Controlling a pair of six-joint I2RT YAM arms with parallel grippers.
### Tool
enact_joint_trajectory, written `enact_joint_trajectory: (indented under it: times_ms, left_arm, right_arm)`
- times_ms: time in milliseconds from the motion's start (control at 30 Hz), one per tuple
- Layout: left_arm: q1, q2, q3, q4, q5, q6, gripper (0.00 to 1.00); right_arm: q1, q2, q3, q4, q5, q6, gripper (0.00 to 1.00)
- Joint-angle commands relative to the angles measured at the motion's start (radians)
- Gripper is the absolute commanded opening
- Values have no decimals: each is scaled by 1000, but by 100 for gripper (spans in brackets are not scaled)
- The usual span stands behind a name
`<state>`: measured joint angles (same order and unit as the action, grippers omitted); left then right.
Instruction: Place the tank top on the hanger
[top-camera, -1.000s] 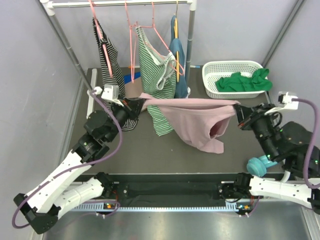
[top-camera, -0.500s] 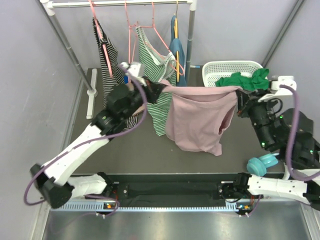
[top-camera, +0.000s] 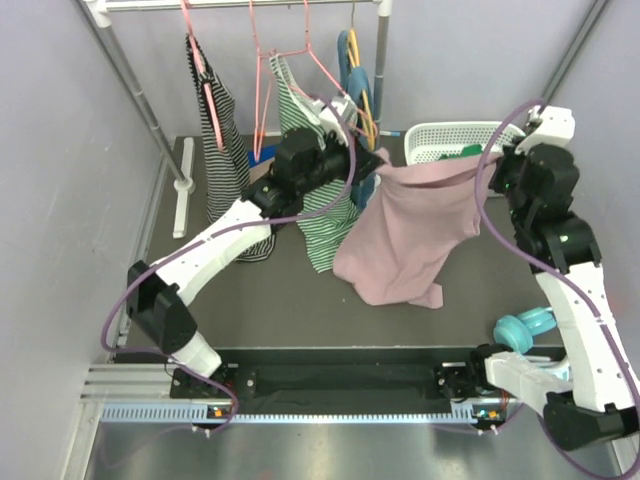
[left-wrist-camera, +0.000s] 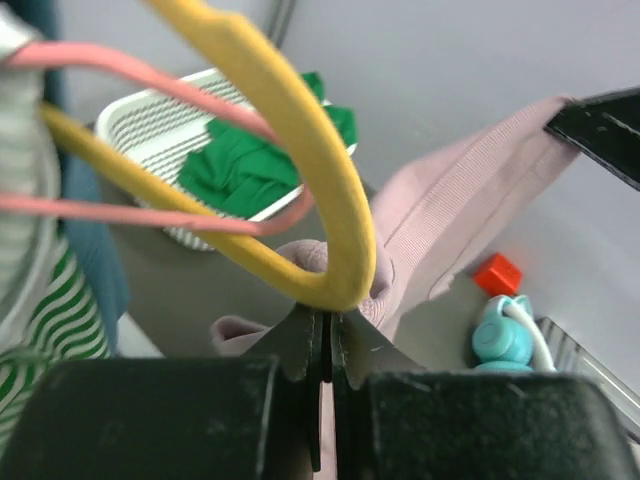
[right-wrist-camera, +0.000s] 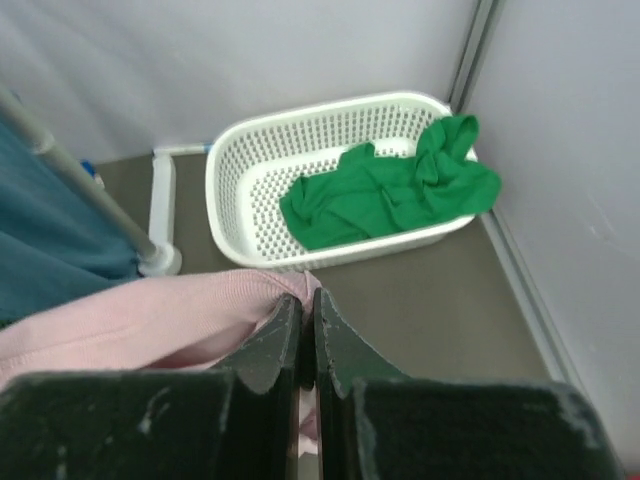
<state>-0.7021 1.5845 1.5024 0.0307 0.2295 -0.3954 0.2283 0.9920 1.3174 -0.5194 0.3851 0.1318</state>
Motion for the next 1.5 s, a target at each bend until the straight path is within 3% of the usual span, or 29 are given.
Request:
enact_joint_trajectory:
  times_ms: [0,100,200,467,633,833,1067,1133,1167,1200,1233,1267,1300,1400,1467]
  left_arm:
    - [0,89,223,109,135,16,0]
    - [0,100,225,193,185,24,0]
    - [-2,62,123,225,162,33,0]
    - [-4,-141,-377,291,31,30,0]
    - [-19,-268,-570,304,19,41,0]
    - [-22,-383,-738,212,-143,46,0]
    - [-22,-437,-858,86,-269,27,0]
    - [-22,-442,-863,60,-280,24,20]
    - [-22,-443,-869,40,-283,26,57]
    - [-22,-445,-872,35,-288,29,72]
    - [-22,-446,-880,37,-303,30,85]
    - [-22,-452,-899,49,-312,32,94]
    - [-22,-452,-910,55,-326,36,99]
    - [-22,-463,-959,81,-393,35,99]
    - [-20,-478,-998,93,-438,41,99]
  right_arm:
    - [-67,5,239,22,-98,14,0]
    - [-67,-7,302,15,-110,15,0]
    - [-67,-48,220,35,-146,34,0]
    - [-60,-217,-297,142,-299,170,0]
    - [-18,-315,-525,190,-364,252,0]
    - [84,-343,-653,197,-344,311,0]
    - [320,-290,-715,213,-241,393,0]
    - [362,-279,-733,217,-212,426,1]
    - [397,-279,-741,228,-209,436,6]
    - [413,-282,-747,232,-209,439,23]
    - [427,-288,-757,236,-207,443,33]
    - [454,-294,-761,234,-206,443,46]
    - [466,-306,-762,234,-200,437,66]
    - [523,-341,-758,222,-189,404,81]
    - [584,-358,-747,213,-173,385,83]
